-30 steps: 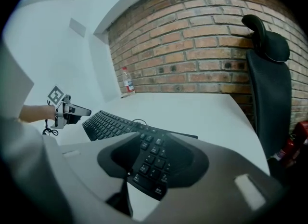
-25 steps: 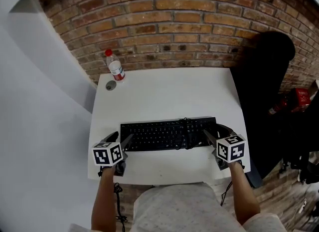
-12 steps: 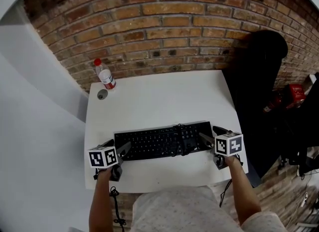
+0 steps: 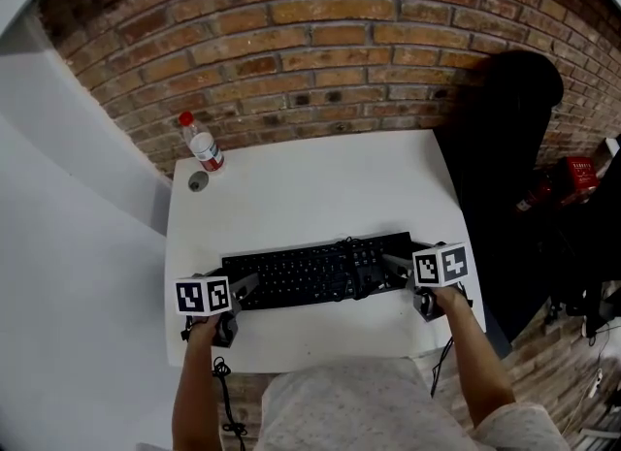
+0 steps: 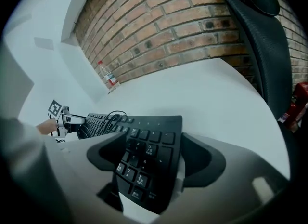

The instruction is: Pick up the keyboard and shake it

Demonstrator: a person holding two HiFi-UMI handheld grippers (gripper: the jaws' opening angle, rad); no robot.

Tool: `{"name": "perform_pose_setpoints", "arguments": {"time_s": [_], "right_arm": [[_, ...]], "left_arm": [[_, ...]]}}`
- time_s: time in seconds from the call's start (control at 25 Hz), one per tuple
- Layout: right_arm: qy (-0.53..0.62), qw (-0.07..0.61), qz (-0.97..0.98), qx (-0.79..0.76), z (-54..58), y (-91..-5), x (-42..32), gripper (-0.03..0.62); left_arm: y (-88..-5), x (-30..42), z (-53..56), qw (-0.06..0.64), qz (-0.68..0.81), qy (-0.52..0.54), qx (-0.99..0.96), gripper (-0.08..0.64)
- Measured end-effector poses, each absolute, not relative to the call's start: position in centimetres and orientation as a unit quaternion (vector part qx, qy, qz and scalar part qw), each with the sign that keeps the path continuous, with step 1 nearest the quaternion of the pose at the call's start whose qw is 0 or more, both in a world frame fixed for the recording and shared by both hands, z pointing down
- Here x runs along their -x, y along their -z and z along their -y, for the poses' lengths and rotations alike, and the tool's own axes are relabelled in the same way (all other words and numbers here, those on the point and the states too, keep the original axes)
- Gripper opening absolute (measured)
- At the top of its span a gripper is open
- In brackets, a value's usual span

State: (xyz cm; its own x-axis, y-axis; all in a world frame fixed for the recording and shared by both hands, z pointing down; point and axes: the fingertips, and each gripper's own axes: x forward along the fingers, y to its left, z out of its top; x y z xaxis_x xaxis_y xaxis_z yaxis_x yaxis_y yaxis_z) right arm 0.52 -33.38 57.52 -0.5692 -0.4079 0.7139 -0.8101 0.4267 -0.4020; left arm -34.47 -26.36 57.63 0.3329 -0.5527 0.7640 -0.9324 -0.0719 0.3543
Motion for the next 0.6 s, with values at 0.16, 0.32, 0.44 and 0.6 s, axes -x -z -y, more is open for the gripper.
{"name": "perform_pose_setpoints", "arguments": {"time_s": [0.16,0.32,0.44,0.6], "right_arm": [[-0.401,0.277,0.783,-0.385,33.71,-57.71,-0.69,0.348],[-0.412,0.277,0.773,-0.396,33.94,-57.7,-0.86,0.34],[-0.411,0.274,0.772,-0.4,34.04,-57.79,-0.69,0.333],[-0.403,0.279,0.772,-0.404,33.91,-57.85,-1.0,0.33]], "left_arm": [[-57.86,34.22,26.83,0.439,0.538,-0.235,-0.68,0.402],[-57.85,34.24,26.99,0.449,0.542,-0.235,-0.67,0.396],[-57.78,34.56,26.89,0.443,0.548,-0.23,-0.671,0.393],[-57.92,34.23,26.77,0.435,0.551,-0.224,-0.676,0.393]]}}
